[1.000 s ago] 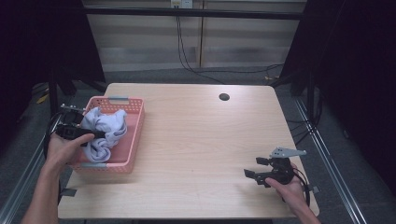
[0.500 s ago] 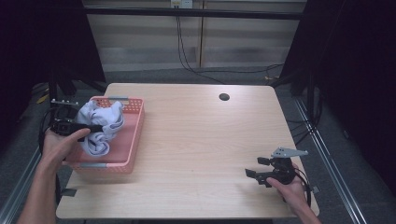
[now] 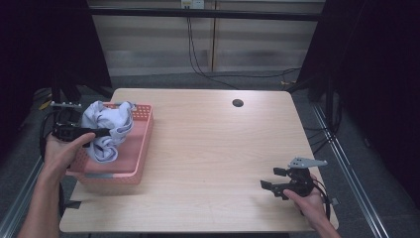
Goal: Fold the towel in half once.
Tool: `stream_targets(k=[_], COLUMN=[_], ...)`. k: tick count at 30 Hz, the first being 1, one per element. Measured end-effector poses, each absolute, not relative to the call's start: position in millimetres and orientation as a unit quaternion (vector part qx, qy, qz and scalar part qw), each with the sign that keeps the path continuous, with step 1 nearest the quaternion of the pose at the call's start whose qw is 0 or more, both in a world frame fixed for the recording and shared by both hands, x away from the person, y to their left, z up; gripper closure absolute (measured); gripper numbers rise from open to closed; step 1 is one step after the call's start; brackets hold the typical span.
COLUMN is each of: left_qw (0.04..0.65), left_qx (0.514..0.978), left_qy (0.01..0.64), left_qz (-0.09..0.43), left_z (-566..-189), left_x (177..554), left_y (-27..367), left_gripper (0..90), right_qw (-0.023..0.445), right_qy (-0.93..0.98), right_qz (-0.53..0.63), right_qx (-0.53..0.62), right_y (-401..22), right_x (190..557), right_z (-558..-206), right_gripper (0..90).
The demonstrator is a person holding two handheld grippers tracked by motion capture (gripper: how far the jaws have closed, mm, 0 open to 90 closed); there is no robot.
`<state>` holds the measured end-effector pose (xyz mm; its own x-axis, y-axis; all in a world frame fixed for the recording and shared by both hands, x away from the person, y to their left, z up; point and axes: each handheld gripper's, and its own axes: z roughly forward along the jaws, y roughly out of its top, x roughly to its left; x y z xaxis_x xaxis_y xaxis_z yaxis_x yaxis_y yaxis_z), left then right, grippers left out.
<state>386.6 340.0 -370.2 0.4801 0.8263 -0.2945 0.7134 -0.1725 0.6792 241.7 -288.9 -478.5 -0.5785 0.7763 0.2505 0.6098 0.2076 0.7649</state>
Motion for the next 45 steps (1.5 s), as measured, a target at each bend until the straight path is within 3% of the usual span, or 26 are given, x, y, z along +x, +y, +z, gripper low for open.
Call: stream_targets(k=[24,45], left_qw=[0.422,0.437], left_qx=[0.785,0.824], left_qy=[0.447,0.359], left_qz=[0.072,0.034], left_z=[-345,-350], left_x=[372,358], left_y=[287,189], left_gripper=[50.1,50.1], right_qw=[0.092,0.091], right_qy=[0.774,0.776], right_qz=[0.44,0.444], right_qx=[0.446,0.439], right_y=[-288,-288], right_x=[242,242], right_z=[-479,-478], right_gripper=[18.5,21.3])
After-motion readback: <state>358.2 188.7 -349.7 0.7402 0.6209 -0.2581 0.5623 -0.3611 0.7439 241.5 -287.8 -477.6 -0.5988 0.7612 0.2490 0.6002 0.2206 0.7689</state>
